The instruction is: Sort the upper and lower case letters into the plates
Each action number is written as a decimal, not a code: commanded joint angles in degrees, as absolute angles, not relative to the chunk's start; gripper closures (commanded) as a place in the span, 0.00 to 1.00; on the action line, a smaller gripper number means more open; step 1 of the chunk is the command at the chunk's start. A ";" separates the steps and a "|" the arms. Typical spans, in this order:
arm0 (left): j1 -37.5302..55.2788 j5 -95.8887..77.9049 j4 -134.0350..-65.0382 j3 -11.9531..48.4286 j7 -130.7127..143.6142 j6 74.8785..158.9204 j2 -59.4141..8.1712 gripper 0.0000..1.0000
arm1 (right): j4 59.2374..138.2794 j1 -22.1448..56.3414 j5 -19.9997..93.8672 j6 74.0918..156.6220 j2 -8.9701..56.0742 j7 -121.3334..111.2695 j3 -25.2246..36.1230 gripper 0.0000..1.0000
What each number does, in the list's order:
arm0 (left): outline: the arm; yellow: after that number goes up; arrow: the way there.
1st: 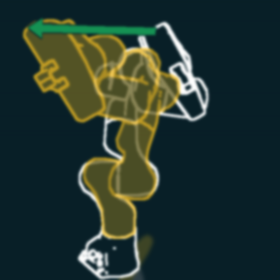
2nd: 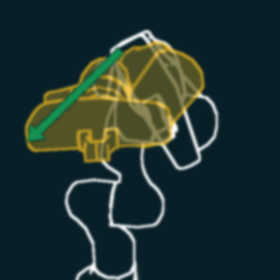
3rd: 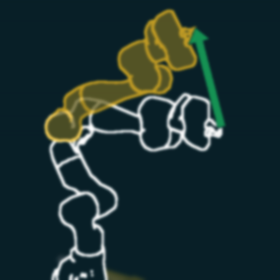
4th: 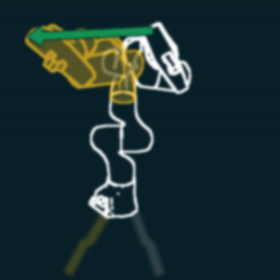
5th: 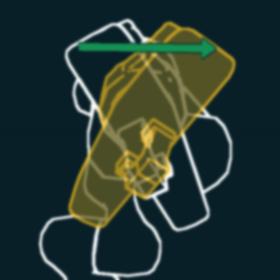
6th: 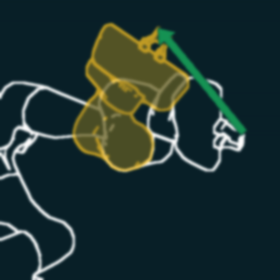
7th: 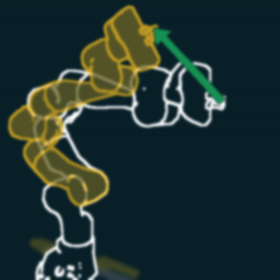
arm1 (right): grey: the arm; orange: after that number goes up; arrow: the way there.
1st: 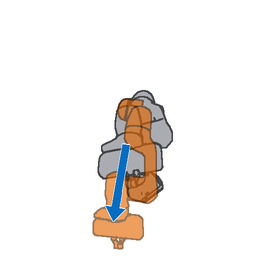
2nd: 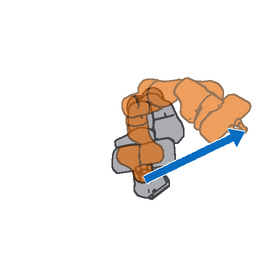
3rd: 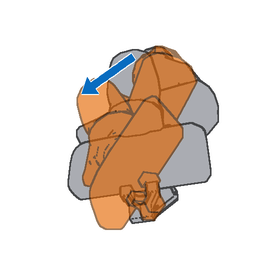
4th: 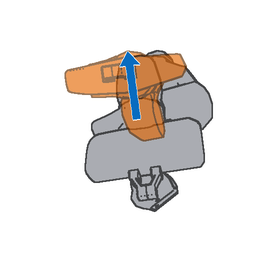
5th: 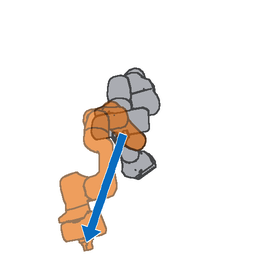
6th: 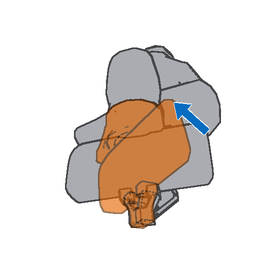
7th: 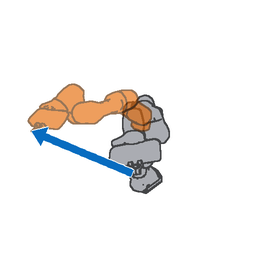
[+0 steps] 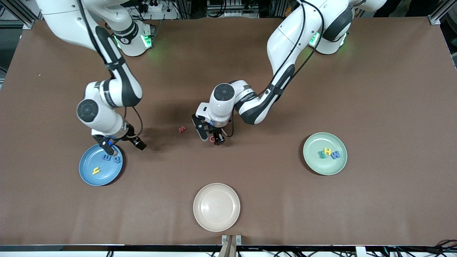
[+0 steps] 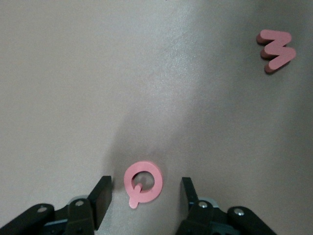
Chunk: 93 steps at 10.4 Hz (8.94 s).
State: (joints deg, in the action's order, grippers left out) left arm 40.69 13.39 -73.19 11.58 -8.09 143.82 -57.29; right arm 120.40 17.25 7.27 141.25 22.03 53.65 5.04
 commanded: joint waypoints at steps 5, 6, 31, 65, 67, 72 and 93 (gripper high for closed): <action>41.31 14.24 -70.49 10.99 -8.96 144.32 -59.41 0.43 | 121.20 19.34 9.05 141.85 21.01 58.97 5.10 0.00; 41.31 14.24 -70.23 10.99 -8.88 144.32 -59.50 0.44 | 120.77 19.42 9.40 141.86 21.27 59.06 5.10 0.00; 5.01 3.78 -98.53 2.02 -9.14 117.33 -29.71 0.39 | 119.88 35.33 17.49 149.85 29.35 67.15 4.92 0.00; 2.81 -0.09 -82.88 4.31 6.24 87.54 -0.97 0.00 | 101.34 9.24 -4.91 127.00 30.76 31.65 16.79 1.00; 2.99 -0.09 -82.79 4.48 5.98 85.44 -1.05 0.00 | 99.85 7.65 -4.66 127.09 31.72 31.02 16.70 0.52; 2.90 -0.88 -82.79 4.31 4.48 84.20 -1.14 0.00 | 98.97 8.26 -4.13 127.18 31.82 31.38 16.61 0.00; 2.72 1.14 -82.88 3.69 4.57 84.20 -0.62 0.00 | 92.91 0.00 -1.25 97.39 -1.76 -4.56 -4.22 0.00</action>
